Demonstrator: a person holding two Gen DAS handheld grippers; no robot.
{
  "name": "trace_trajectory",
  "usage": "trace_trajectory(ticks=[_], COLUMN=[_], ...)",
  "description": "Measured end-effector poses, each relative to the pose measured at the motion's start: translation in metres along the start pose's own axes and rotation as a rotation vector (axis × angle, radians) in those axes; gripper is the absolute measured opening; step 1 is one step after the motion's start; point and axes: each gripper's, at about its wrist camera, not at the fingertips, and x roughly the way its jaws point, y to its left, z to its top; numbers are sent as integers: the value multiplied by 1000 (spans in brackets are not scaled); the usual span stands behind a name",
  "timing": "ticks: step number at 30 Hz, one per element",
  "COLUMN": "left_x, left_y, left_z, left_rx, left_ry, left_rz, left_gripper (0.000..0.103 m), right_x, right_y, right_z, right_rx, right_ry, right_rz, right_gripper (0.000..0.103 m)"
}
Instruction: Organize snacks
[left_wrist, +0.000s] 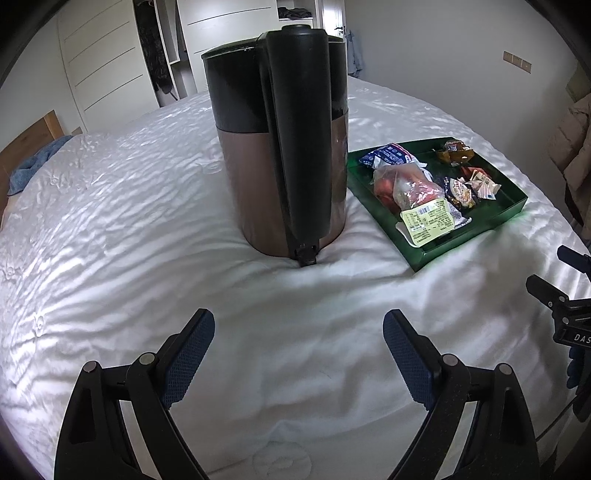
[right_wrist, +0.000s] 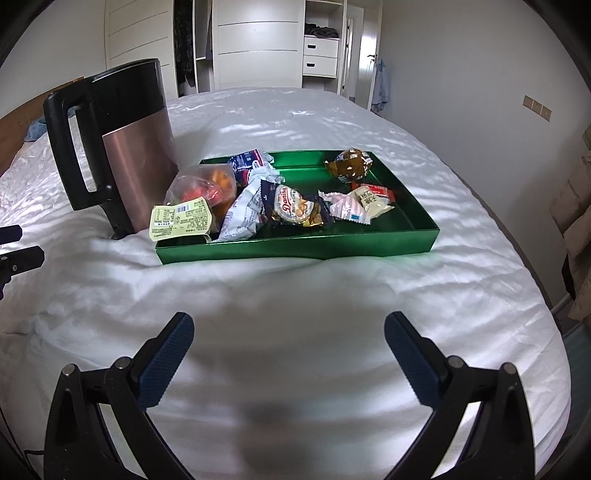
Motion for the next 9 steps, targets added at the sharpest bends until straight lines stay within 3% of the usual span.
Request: trace_trajectory(ticks=[9], left_x=[2], left_y=[5], left_z=[-2], left_rx=[-7], left_ry=[8], left_rz=[3], left_gripper=[90], right_x=[2], right_y=[0], right_z=[1], right_rx=[-2], right_ry=[-1], right_rz=[-2], right_gripper=[103])
